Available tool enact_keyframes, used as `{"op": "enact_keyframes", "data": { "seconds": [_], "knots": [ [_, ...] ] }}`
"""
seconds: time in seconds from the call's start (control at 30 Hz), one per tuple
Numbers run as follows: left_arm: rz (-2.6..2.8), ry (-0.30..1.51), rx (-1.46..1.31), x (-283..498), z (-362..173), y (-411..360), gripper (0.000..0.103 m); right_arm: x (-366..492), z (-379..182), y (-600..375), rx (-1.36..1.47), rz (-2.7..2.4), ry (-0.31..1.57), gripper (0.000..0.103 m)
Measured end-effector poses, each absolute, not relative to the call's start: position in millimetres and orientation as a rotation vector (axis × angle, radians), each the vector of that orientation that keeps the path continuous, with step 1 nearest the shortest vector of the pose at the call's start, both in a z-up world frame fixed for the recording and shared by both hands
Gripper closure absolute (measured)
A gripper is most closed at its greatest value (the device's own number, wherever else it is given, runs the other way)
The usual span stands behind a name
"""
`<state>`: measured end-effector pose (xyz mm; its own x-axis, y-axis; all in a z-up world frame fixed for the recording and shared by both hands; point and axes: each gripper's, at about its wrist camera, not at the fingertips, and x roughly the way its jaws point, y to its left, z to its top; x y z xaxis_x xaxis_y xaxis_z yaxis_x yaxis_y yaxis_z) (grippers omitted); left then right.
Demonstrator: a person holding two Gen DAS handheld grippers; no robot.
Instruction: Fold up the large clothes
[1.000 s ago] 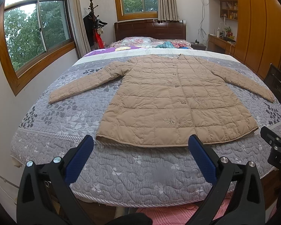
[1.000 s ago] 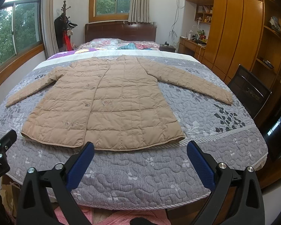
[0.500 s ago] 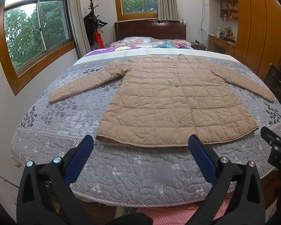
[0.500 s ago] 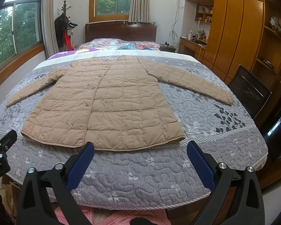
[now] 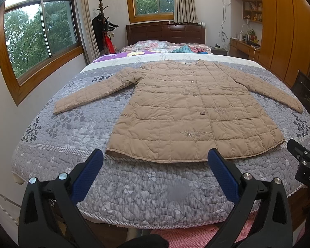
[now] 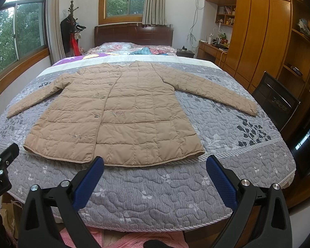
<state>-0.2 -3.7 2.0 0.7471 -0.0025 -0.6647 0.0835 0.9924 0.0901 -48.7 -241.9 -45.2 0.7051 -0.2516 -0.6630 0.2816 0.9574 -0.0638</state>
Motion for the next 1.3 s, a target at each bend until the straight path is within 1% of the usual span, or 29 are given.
{"op": "enact_keyframes", "data": {
  "seconds": [0.37, 0.6, 0.7, 0.87, 1.07, 1.3],
  "knots": [
    [-0.076, 0.741, 0.102, 9, -1, -3, 0.003, -38, -45, -249, 0.069, -0.256, 0.732, 0.004],
    [-0.198, 0.786, 0.048, 43, -10, -11, 0.003, -10, -35, -305, 0.181, -0.271, 0.720, 0.004],
    [-0.241, 0.843, 0.011, 74, -22, -18, 0.003, 14, -37, -354, 0.309, -0.246, 0.770, 0.004],
    [-0.278, 0.938, 0.034, 131, -38, -40, 0.004, 51, -51, -437, 0.518, -0.262, 0.831, 0.004],
    [-0.318, 0.923, 0.030, 218, -40, -74, 0.004, 96, -56, -529, 0.447, -0.474, 0.867, 0.004],
    [-0.398, 1.018, 0.093, 334, -54, -153, 0.004, 128, -83, -661, 0.517, -0.559, 0.977, 0.004]
  ]
}}
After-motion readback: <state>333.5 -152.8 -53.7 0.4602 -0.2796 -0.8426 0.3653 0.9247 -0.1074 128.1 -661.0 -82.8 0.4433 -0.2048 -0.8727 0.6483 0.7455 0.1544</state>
